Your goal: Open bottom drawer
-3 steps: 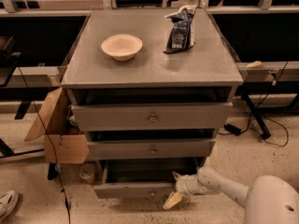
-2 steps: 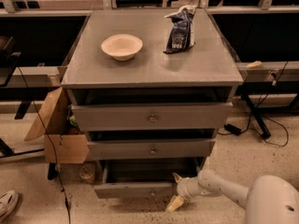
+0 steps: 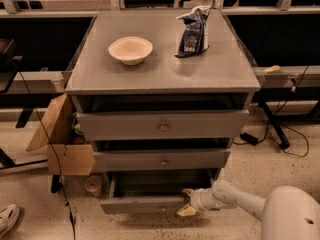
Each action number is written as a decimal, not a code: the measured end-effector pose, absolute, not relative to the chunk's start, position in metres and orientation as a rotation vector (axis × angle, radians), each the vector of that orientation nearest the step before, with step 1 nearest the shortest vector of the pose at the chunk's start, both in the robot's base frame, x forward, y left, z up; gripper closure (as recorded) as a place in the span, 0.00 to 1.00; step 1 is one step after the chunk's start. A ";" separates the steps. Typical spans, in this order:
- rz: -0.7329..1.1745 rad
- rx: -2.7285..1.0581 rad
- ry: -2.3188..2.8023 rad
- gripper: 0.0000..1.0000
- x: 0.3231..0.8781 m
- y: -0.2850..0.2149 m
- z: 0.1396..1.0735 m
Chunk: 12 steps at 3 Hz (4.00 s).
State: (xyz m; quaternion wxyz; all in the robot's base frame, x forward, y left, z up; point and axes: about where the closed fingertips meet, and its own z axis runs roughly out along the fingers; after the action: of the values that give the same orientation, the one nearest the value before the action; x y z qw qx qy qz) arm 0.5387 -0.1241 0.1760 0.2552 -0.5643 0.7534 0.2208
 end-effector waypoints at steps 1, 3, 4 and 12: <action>0.600 -1.532 2.046 0.66 0.542 -0.124 0.180; 0.526 -1.627 2.076 0.96 0.528 -0.133 0.177; 0.479 -1.678 2.083 0.77 0.520 -0.136 0.178; 0.701 -2.018 1.645 0.42 0.484 -0.116 0.172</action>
Offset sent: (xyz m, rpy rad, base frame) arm -0.0400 -0.0451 -0.0116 -0.3343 0.0136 0.1183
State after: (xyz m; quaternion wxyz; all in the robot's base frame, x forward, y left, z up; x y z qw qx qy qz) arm 0.4841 -0.1156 0.1722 0.2210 -0.7299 0.5951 0.2536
